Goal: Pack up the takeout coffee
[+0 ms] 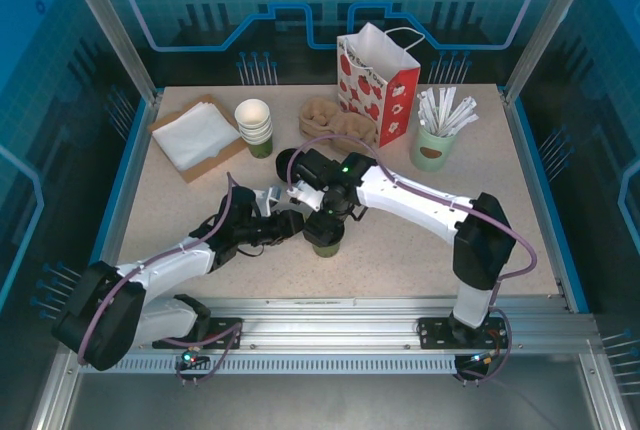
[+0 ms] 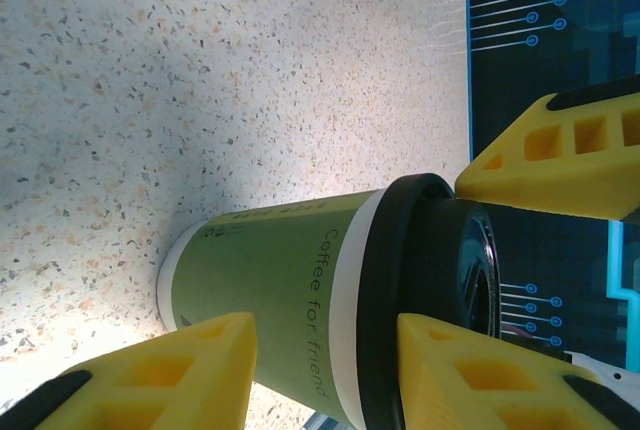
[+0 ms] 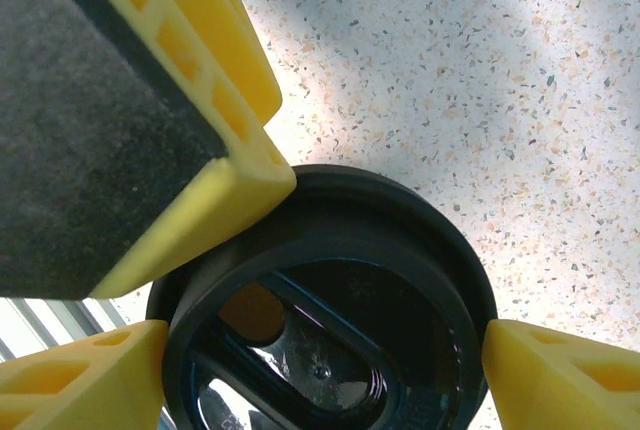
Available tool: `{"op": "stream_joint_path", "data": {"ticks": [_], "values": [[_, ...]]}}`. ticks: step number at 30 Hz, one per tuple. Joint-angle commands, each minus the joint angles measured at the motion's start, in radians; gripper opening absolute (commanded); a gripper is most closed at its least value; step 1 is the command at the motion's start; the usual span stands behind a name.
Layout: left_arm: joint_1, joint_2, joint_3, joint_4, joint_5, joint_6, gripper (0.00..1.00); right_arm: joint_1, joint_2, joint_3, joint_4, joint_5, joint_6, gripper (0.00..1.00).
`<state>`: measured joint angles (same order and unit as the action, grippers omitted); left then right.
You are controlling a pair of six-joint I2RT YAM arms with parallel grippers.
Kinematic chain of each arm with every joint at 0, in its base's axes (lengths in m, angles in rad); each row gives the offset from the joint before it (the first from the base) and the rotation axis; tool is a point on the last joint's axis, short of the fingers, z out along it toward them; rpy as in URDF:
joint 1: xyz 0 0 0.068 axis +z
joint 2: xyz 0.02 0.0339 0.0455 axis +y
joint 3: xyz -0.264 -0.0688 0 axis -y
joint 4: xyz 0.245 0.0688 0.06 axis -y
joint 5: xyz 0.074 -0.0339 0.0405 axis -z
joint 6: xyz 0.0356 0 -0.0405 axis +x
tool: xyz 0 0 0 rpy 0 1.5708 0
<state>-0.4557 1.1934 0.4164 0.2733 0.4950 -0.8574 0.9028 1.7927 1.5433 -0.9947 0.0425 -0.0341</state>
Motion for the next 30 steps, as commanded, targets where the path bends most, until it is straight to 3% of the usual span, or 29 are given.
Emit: {"op": "stream_joint_path", "data": {"ticks": [1, 13, 20, 26, 30], "values": [[-0.008, -0.031, 0.022, -0.026, 0.006, 0.033, 0.43, 0.008, -0.041, -0.014, 0.028, -0.023, 0.017, 0.83], [-0.008, -0.081, 0.023, -0.058, -0.016, 0.040, 0.49, 0.003, -0.123, -0.033, 0.037, -0.017, 0.030, 0.86], [-0.015, -0.129, 0.025, -0.075, -0.006, 0.072, 0.61, -0.143, -0.282, -0.230, 0.181, -0.285, 0.085, 0.84], [-0.051, -0.063, 0.074, -0.110, -0.014, 0.123, 0.65, -0.266, -0.300, -0.354, 0.298, -0.446, 0.125, 0.79], [-0.053, -0.024, 0.091, -0.092, -0.010, 0.126, 0.65, -0.287, -0.273, -0.387, 0.342, -0.491, 0.134, 0.76]]}}
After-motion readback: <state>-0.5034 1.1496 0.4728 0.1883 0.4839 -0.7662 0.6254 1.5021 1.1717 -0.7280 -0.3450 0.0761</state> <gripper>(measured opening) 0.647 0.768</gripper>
